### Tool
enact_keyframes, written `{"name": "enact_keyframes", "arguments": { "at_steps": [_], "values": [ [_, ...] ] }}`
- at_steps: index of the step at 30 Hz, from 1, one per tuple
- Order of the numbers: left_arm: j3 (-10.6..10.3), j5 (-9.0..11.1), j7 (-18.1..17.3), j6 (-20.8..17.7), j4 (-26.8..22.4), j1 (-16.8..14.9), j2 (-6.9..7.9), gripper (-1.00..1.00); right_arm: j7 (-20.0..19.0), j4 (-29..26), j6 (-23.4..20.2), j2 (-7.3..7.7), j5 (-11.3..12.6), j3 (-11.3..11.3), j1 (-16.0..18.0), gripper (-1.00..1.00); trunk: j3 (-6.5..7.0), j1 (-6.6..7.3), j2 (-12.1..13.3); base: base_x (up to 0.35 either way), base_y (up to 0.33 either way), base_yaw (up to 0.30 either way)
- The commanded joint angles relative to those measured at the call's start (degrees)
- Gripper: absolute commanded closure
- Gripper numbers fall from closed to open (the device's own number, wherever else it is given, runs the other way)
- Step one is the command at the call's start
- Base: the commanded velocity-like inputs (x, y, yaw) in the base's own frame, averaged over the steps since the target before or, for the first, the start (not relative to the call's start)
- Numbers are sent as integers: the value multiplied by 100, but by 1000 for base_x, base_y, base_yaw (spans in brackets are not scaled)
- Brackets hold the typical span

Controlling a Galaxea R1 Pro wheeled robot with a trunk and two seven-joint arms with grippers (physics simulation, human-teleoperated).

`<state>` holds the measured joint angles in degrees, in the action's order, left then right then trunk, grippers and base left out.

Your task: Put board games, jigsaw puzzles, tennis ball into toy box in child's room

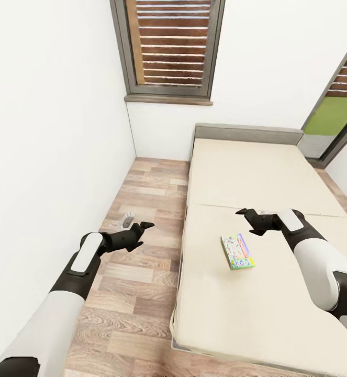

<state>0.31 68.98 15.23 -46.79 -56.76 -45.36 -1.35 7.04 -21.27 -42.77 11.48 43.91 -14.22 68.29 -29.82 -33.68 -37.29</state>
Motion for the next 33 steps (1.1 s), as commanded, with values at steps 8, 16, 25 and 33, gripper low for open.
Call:
{"name": "enact_keyframes", "arguments": {
  "at_steps": [8,16,25,33],
  "values": [
    [-35,53,84,-186,-359,21,-86,-100,6,-5,26,-62,57,0,1,-100,-81,-1,-6,0,0,0],
    [-26,170,202,-340,-511,2,-101,-100,-12,-3,43,-85,57,11,0,-100,-156,-1,-6,0,0,0],
    [-23,445,853,-492,-547,-69,-123,-100,-16,-4,48,-90,57,14,0,-100,-240,-1,-6,0,0,0],
    [-63,746,1558,-555,-563,-184,-137,-100,-18,-6,49,-86,56,15,0,-100,-333,-23,-46,0,0,0]
  ]
}}
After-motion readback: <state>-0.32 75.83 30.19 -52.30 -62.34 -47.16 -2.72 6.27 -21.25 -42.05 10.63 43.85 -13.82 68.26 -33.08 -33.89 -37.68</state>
